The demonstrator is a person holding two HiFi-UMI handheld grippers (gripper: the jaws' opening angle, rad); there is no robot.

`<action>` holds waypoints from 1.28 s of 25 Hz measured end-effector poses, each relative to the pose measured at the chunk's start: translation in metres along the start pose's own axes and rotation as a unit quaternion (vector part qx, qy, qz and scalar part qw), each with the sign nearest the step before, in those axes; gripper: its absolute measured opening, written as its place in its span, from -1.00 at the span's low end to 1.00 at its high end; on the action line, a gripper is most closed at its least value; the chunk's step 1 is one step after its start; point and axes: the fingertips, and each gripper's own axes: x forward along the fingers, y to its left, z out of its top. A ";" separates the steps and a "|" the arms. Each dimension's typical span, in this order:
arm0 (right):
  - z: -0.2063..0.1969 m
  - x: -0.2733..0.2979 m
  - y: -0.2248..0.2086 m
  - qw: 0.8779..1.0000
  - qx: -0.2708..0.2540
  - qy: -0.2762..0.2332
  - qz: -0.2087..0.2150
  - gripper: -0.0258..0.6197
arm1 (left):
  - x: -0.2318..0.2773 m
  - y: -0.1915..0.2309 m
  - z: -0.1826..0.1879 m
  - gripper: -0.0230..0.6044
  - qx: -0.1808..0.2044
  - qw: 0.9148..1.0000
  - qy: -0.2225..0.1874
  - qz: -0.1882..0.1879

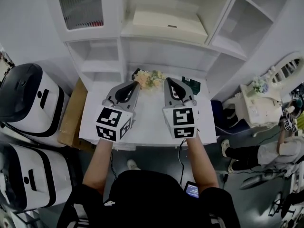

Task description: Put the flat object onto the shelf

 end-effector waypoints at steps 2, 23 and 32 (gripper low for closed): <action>0.001 -0.009 0.000 1.000 0.003 -0.003 0.003 -0.92 | -0.004 -0.007 0.001 -0.90 -0.001 1.000 0.000 0.003; 0.002 -0.091 0.012 0.999 0.022 -0.025 0.023 -0.92 | -0.052 -0.077 0.006 -0.90 0.012 1.000 0.004 0.007; 0.007 -0.109 0.026 0.998 0.022 -0.035 0.036 -0.92 | -0.075 -0.086 0.010 -0.90 0.015 1.000 0.001 0.022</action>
